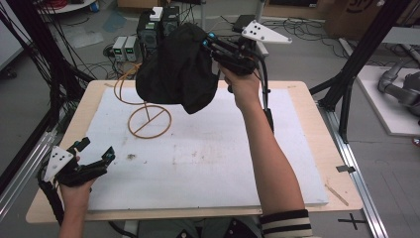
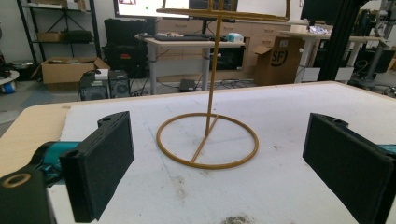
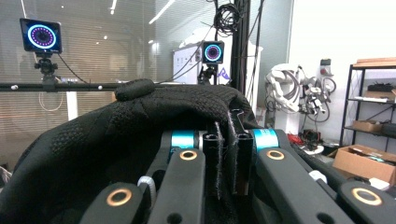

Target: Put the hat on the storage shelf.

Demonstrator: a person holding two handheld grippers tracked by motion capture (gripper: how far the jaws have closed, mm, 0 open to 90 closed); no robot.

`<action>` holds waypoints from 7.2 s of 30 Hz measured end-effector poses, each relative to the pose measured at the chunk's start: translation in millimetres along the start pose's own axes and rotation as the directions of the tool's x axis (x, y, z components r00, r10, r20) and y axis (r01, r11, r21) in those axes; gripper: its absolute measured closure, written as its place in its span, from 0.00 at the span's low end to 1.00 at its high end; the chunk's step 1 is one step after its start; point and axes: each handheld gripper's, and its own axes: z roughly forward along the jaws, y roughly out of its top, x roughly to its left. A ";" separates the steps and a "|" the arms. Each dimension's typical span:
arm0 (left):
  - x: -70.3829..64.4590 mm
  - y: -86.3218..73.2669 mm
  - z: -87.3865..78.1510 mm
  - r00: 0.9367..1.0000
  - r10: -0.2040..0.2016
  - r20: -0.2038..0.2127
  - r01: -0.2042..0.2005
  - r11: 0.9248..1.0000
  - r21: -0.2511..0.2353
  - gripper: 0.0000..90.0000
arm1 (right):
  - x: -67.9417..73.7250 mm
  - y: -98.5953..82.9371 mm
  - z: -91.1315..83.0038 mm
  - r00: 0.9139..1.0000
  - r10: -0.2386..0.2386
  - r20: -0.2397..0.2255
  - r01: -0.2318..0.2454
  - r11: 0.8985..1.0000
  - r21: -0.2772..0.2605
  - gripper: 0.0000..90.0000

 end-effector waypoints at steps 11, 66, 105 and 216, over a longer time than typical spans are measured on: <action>0.9 -0.4 -2.7 1.000 -0.009 -0.003 0.009 1.000 -0.007 0.10 | 3.5 1.3 39.4 1.000 0.003 0.001 -0.003 1.000 -0.007 0.97; 6.9 0.0 -12.2 1.000 -0.027 -0.005 0.026 0.999 -0.030 0.10 | 1.6 -65.6 131.8 0.995 0.054 0.078 -0.064 0.990 0.127 0.92; 0.4 7.5 -12.0 1.000 0.000 0.011 0.001 0.999 -0.049 0.10 | -12.0 -69.3 108.5 0.971 0.033 0.238 -0.066 0.989 0.133 0.39; -9.9 12.0 1.9 0.999 0.028 0.025 -0.026 0.998 -0.050 0.10 | 9.5 -171.0 -277.4 0.743 -0.080 0.665 -0.011 0.991 0.132 0.13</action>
